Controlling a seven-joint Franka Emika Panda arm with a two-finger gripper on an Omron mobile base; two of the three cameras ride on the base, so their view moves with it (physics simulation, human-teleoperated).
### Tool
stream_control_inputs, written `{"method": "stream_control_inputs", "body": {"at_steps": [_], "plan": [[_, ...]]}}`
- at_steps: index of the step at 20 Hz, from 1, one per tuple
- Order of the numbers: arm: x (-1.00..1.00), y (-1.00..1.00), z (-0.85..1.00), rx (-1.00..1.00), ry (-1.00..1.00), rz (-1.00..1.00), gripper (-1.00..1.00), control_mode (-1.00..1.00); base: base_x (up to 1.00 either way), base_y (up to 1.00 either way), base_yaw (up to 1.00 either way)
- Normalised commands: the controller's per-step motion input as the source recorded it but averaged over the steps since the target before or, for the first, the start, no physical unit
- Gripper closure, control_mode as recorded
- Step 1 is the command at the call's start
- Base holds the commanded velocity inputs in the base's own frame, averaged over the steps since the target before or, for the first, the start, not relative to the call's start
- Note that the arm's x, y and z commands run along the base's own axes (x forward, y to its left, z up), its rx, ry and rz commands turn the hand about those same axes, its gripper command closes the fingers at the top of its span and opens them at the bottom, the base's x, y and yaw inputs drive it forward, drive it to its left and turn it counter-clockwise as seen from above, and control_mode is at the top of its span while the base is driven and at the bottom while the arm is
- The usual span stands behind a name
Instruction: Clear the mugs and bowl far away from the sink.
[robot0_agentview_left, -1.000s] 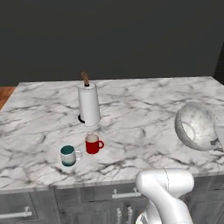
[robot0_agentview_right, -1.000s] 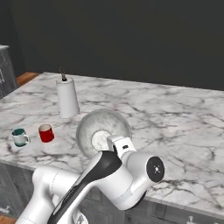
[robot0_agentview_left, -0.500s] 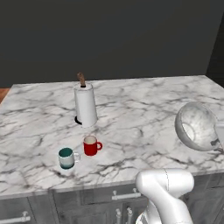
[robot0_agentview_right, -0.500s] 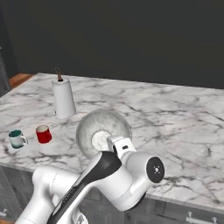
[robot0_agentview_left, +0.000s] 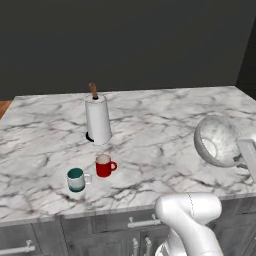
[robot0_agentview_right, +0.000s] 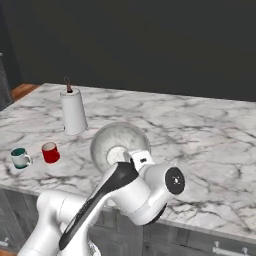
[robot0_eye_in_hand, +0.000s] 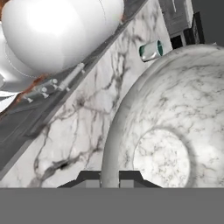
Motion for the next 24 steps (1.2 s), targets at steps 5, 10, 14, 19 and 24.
{"method": "stream_control_inputs", "body": {"at_steps": [5, 10, 14, 19, 24], "plan": [[0.40, 0.00, -0.07, 0.00, 0.18, 0.00, 1.00, -1.00, 0.00, 0.00, 0.00], [0.09, 0.00, -0.02, -0.03, 0.13, 0.00, 1.00, -1.00, 0.00, 0.00, 0.00], [0.00, 0.00, -0.04, -0.11, 0.00, 0.00, 1.00, -1.00, 0.00, 0.00, 0.00], [0.03, 0.00, -0.23, -0.15, 0.00, 0.00, 1.00, -1.00, 0.00, 0.00, 0.00], [0.12, 0.00, -0.35, -0.16, 0.00, 0.00, 1.00, -1.00, 0.00, 0.00, 0.00]]}}
